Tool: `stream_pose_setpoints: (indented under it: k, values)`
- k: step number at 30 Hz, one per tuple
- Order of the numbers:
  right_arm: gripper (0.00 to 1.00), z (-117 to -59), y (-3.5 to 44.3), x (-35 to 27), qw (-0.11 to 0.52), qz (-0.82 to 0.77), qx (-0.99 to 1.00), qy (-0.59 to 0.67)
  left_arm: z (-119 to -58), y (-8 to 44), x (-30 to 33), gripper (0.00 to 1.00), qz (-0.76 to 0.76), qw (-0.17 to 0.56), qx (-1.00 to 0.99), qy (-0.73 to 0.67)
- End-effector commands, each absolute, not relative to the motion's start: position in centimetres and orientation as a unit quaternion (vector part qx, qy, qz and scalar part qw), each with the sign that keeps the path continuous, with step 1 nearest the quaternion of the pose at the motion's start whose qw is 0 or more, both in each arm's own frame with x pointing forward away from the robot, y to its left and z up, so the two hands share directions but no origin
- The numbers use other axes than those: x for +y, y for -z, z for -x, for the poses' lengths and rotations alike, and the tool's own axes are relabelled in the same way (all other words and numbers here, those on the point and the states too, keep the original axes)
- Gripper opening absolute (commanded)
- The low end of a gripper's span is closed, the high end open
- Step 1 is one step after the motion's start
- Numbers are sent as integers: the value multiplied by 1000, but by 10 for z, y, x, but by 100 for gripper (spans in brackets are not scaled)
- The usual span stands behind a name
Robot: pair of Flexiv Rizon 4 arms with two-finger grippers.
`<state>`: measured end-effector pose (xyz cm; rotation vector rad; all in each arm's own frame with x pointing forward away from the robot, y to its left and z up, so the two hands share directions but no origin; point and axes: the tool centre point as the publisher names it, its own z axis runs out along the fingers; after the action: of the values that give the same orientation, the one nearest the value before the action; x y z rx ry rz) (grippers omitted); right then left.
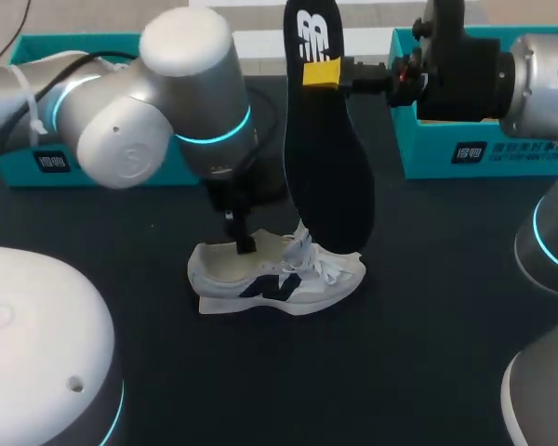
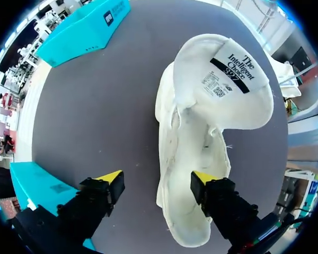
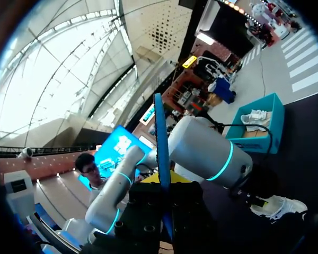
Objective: Take the shoe out of the shoebox, open the shoe tongue, remove and reinsert the insole, then place the shoe into the shoebox
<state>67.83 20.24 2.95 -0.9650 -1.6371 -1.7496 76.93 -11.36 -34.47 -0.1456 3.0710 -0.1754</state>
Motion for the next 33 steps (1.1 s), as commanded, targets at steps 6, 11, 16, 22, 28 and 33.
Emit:
stream_pose_setpoints:
  k: [6, 11, 16, 22, 28, 33]
  values:
    - [0, -679, -30, 206, 275, 360, -610, 650, -768, 381, -128, 58, 44, 14, 997, 61]
    - [0, -679, -30, 206, 275, 360, -610, 650, -767, 393, -126, 48, 43, 8, 997, 57]
    - [0, -679, -30, 206, 275, 360, -610, 650, -763, 400, -127, 40, 39, -4, 998, 50]
    - [0, -679, -30, 206, 275, 360, -610, 650, -760, 402, -130, 0, 32, -16, 998, 53]
    - [0, -679, -30, 206, 275, 360, -610, 650, -762, 400, -130, 0, -17, -50, 997, 48]
    - [0, -679, -30, 206, 275, 360, -610, 650, -772, 384, -129, 0, -144, -123, 981, 52]
